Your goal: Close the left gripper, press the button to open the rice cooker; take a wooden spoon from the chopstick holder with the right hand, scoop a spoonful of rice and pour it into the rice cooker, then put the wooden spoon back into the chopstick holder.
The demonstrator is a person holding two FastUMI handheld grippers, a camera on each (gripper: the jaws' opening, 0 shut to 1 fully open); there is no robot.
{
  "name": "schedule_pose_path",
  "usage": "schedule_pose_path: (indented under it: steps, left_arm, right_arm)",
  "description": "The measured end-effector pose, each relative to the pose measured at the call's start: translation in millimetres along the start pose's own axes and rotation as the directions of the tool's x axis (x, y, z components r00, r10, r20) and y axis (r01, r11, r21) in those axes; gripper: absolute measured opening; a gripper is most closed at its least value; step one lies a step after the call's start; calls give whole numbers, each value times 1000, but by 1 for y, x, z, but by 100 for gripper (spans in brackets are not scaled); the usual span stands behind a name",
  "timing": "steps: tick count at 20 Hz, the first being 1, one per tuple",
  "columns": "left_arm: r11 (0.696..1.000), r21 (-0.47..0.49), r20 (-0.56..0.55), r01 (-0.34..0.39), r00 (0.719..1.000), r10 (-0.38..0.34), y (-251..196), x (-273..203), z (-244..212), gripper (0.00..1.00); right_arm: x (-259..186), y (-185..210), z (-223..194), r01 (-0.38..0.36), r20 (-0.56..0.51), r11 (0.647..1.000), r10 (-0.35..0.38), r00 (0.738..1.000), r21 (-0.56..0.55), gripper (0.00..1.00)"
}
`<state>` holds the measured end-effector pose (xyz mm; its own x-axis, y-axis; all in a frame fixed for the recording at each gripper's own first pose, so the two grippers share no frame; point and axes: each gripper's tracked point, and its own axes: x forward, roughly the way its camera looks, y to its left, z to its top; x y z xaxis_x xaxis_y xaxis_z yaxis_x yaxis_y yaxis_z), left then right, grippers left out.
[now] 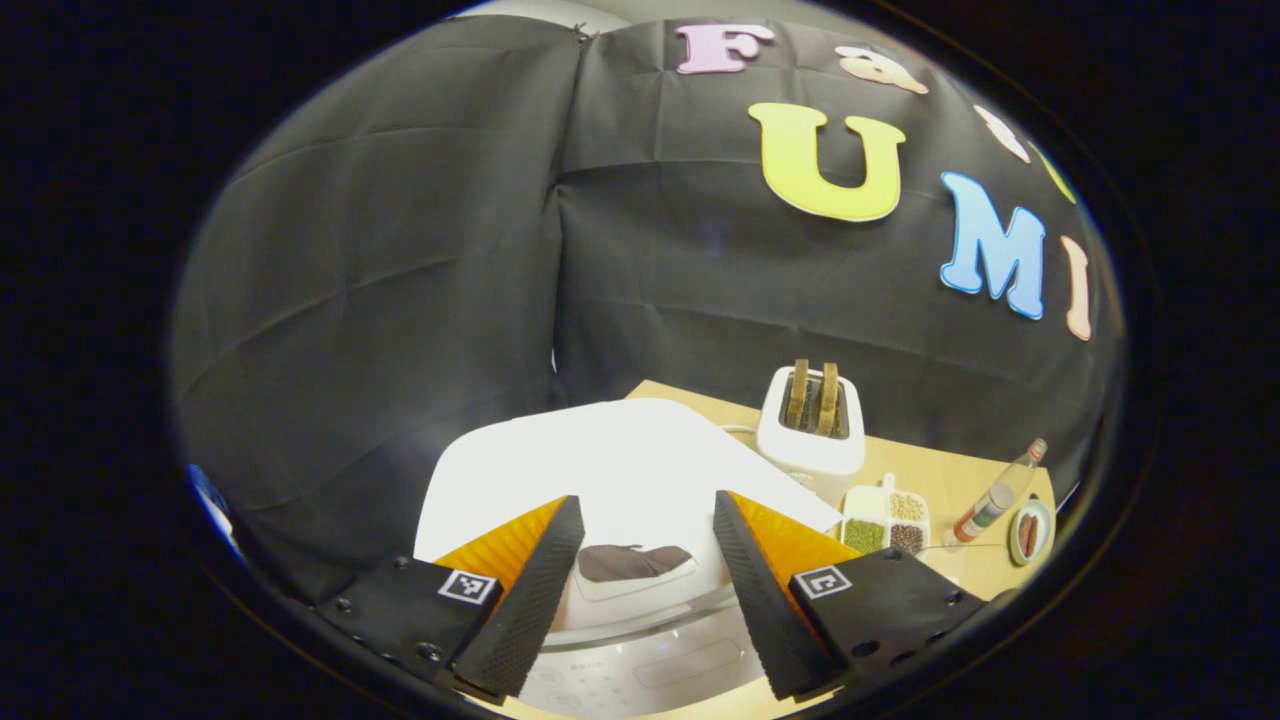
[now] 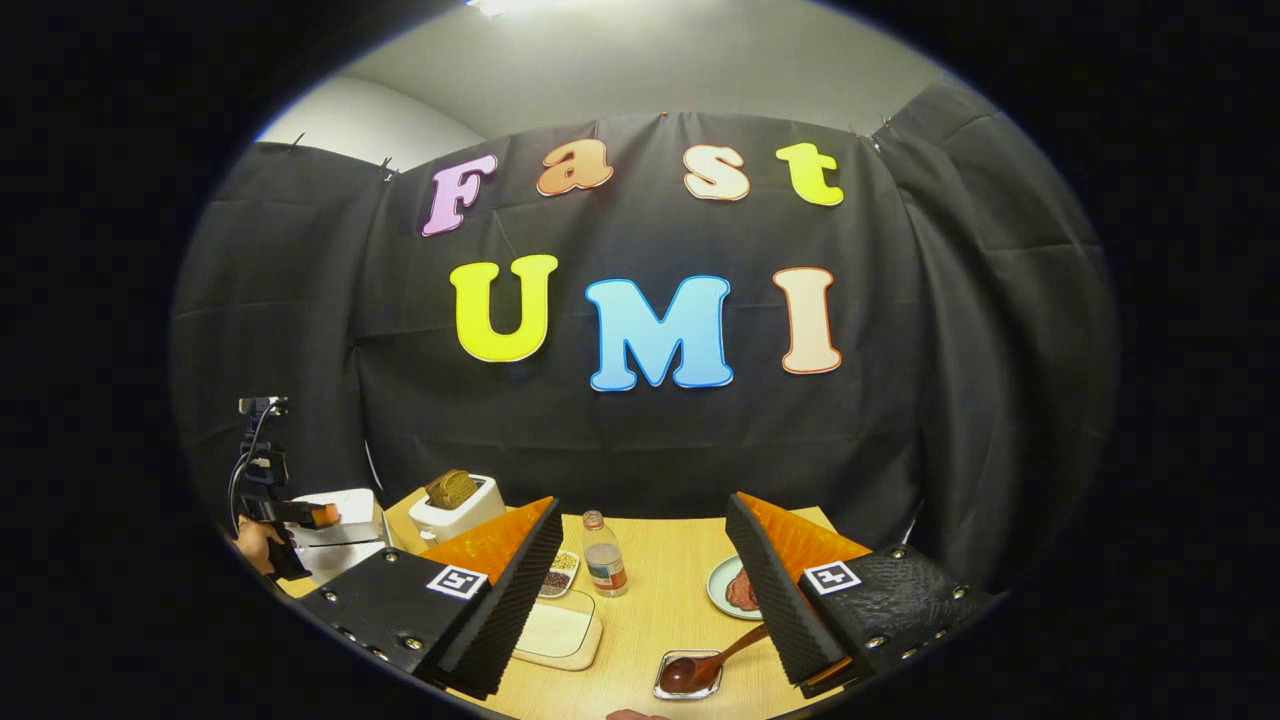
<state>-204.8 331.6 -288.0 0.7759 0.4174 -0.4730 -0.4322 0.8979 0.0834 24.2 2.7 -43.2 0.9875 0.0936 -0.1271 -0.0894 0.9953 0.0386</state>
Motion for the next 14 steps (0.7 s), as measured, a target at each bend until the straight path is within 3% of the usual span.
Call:
schedule_pose_path:
  steps: [1,10,14]
  left_arm:
    - [1000,1,-17,2,1000,-2,0,1,-5,93]
    - [1000,-6,-69,11,998,-11,-1,7,-25,89]
    - [999,36,-87,3,996,0,0,9,-32,93]
  right_arm:
    - [-2,-1,-1,4,-3,1000,-4,1000,4,99]
    - [-19,4,-3,17,-25,1000,-17,1000,5,99]
    - [-22,4,-6,16,-33,1000,-16,999,3,99]
